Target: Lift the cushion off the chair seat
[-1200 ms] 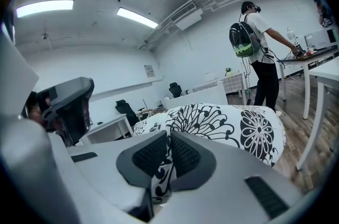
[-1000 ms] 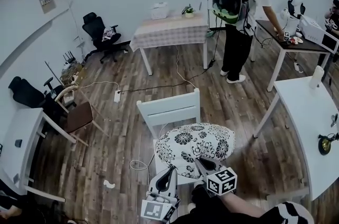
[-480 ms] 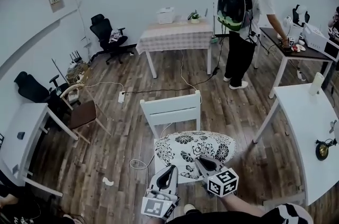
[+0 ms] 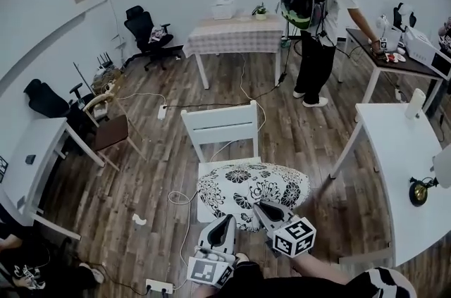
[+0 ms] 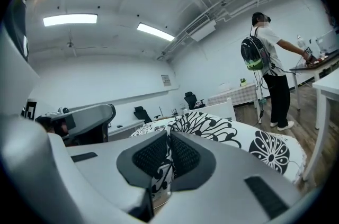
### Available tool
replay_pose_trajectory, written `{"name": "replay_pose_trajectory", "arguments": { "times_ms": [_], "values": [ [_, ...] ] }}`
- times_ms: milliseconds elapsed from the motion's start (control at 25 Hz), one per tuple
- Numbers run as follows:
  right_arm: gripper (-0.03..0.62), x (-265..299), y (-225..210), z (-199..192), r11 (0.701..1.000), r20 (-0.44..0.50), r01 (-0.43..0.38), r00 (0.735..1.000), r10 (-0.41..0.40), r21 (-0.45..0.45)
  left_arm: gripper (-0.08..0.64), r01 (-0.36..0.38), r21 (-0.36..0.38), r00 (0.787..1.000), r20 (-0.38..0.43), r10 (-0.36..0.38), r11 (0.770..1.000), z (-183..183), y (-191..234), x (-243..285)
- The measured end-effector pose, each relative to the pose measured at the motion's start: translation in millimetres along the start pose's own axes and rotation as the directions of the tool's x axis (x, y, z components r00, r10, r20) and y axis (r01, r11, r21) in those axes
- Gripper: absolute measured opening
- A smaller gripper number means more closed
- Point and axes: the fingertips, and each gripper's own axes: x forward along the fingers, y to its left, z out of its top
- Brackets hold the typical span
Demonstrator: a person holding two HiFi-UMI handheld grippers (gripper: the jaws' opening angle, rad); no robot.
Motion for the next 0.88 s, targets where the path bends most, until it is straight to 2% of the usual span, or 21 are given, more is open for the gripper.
{"name": "replay_pose_trajectory", "arguments": {
  "times_ms": [360, 560, 760, 880],
  "values": [
    [0.029, -78, 30, -11, 0.999, -0.002, -0.038, 0.999, 0.038, -0.018, -0.002, -0.008, -0.001, 1.0, -0.001, 0.008, 1.0, -1, -75, -39],
    [0.029, -117, 45, -27, 0.998, -0.018, -0.055, 0.998, 0.055, -0.017, -0.001, -0.022, -0.024, 1.0, -0.014, 0.021, 0.999, -9, -111, -63],
    [0.029, -139, 56, -30, 0.997, -0.009, -0.073, 0.997, 0.073, -0.015, -0.001, -0.028, -0.021, 1.0, 0.006, 0.028, 0.999, -8, -131, -79],
    [0.029, -142, 59, -25, 0.997, 0.0, -0.079, 0.997, 0.079, -0.016, -0.002, -0.036, -0.012, 0.999, -0.019, 0.035, 0.999, -7, -134, -83]
  ]
}}
